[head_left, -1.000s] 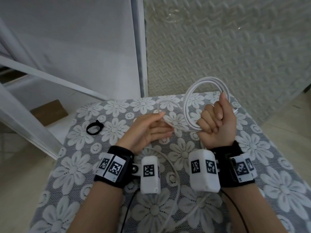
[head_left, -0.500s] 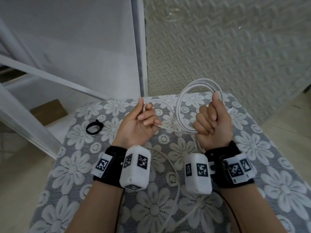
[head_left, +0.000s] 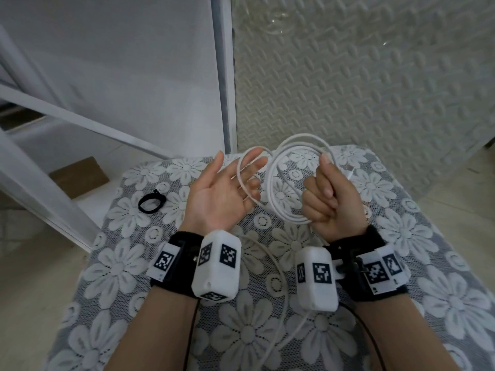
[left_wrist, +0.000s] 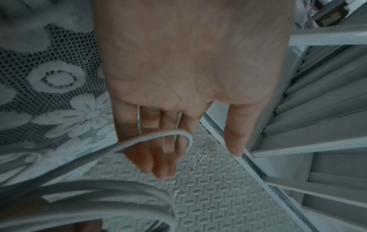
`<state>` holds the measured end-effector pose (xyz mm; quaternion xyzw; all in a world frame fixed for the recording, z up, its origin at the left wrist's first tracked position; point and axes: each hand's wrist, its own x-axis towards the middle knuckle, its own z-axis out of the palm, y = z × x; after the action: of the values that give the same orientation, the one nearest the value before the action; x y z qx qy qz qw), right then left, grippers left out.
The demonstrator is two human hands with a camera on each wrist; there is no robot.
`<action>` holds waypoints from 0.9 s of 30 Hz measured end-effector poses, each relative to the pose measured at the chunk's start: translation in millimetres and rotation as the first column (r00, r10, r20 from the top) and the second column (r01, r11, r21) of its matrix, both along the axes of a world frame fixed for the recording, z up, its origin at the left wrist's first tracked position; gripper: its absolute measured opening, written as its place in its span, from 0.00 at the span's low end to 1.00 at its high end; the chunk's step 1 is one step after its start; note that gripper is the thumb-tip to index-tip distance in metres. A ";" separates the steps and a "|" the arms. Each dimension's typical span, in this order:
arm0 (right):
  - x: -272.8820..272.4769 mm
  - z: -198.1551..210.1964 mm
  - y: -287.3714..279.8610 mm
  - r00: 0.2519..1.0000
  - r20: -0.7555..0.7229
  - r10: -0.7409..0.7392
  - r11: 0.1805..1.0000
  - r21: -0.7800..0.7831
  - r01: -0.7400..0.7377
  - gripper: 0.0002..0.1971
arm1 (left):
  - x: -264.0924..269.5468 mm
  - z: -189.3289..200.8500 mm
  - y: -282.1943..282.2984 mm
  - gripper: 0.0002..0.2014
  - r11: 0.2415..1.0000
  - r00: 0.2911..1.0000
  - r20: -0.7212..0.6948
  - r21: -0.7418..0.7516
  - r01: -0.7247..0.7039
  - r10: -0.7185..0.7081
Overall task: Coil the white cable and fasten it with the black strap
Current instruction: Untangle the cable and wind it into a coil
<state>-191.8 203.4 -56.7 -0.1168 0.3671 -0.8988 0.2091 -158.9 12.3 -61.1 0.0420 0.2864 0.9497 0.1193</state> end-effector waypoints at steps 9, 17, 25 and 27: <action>1.7 0.3 -3.2 0.995 0.011 0.096 0.984 0.152 -0.097 0.26 | 0.3 -1.5 0.8 0.36 0.996 0.993 -0.092 -0.068 0.061 -0.067; 4.0 1.0 -5.5 0.989 0.043 0.139 0.961 0.237 -0.145 0.26 | 0.0 -0.9 3.0 0.37 0.992 0.981 -0.148 -0.047 0.120 -0.125; 7.3 2.2 -8.0 0.987 0.056 0.153 0.920 0.358 -0.163 0.25 | 0.9 -3.3 4.8 0.31 0.979 0.991 -0.091 -0.187 0.077 -0.095; 7.6 1.2 -9.5 0.991 0.048 0.126 0.910 0.391 -0.135 0.24 | -0.3 -5.0 5.9 0.28 0.968 0.993 -0.078 -0.244 0.064 -0.085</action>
<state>-184.2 193.9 -55.5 -0.0870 0.5291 -0.7920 0.2920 -159.1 18.2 -66.1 0.0799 0.4027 0.9000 0.1463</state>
